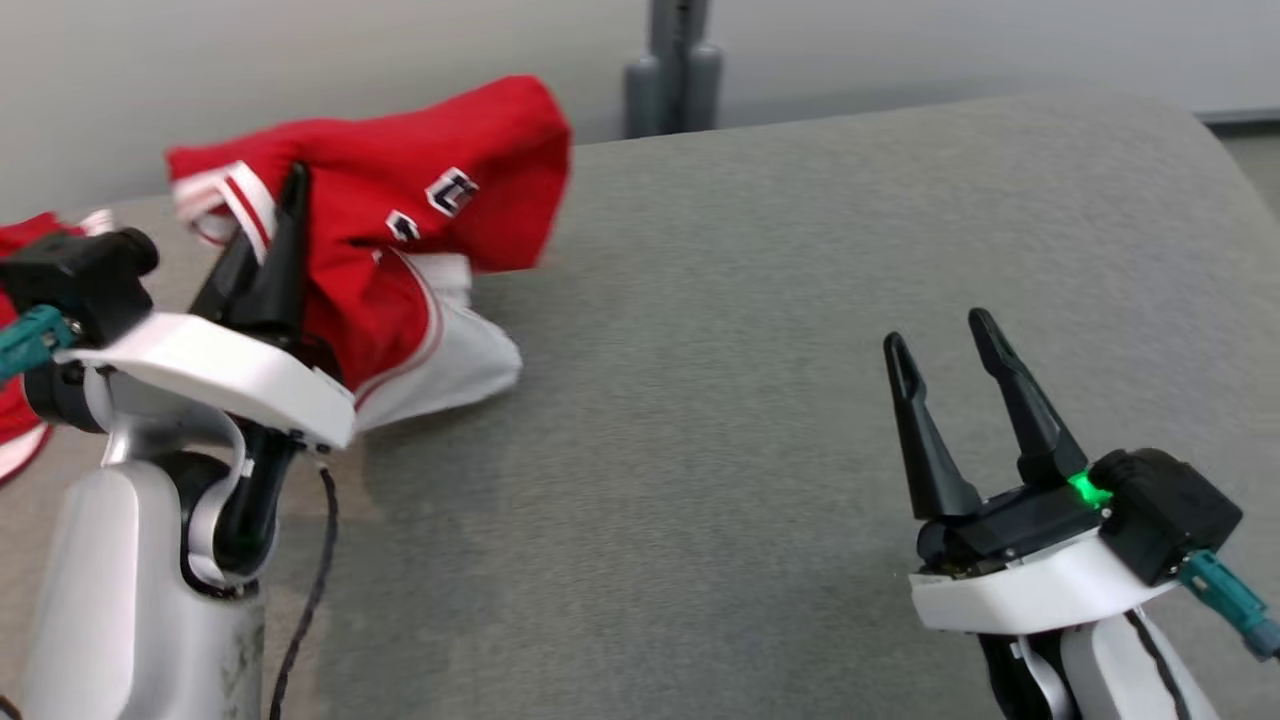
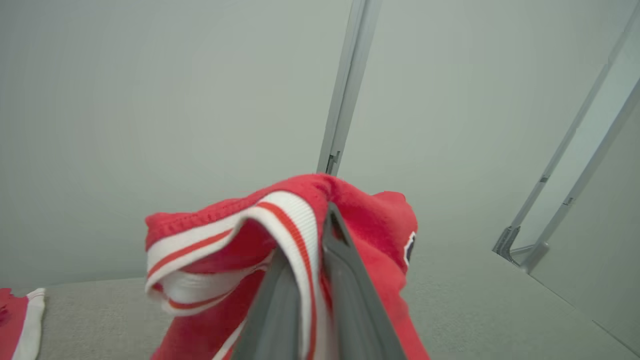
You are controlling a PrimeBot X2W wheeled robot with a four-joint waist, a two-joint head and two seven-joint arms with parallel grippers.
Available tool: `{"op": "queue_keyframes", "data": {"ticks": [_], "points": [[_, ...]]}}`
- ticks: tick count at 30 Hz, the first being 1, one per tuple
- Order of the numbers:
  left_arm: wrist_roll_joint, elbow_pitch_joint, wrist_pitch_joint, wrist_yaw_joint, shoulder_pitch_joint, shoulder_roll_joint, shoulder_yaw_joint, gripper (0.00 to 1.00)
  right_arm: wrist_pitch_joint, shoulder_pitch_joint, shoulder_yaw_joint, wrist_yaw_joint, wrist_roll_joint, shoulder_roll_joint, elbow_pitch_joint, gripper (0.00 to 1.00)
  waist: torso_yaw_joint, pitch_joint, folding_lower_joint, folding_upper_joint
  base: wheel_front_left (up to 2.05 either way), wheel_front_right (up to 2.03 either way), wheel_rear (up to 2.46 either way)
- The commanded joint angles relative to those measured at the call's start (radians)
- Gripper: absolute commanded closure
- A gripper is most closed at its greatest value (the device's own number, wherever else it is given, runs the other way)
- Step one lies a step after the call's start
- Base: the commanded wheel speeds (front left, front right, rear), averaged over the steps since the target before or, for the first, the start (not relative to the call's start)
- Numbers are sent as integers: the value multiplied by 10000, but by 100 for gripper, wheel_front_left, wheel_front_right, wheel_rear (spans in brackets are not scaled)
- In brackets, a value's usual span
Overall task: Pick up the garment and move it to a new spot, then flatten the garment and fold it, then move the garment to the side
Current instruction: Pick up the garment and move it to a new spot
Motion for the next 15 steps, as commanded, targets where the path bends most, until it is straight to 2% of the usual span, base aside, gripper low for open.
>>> {"op": "queue_keyframes", "data": {"ticks": [1,7,12,15], "points": [[-177,-1265,634,197,434,-93,-189,100,-49,-286,-115,3,299,-38,-251,0,-1362,590,-1,0,0,0,0],[-282,-2191,1395,573,1626,-262,-486,100,-51,-481,-248,4,497,-33,-291,0,-2359,625,-1,0,0,0,0],[-199,-1710,1637,636,2734,-261,-815,100,-49,-161,-440,4,581,-22,-446,0,-2713,569,-1,0,0,0,0],[-81,-1071,1415,689,3184,-263,-887,100,-49,-25,-415,4,482,-29,-407,0,-2792,459,-1,0,0,0,0]]}}
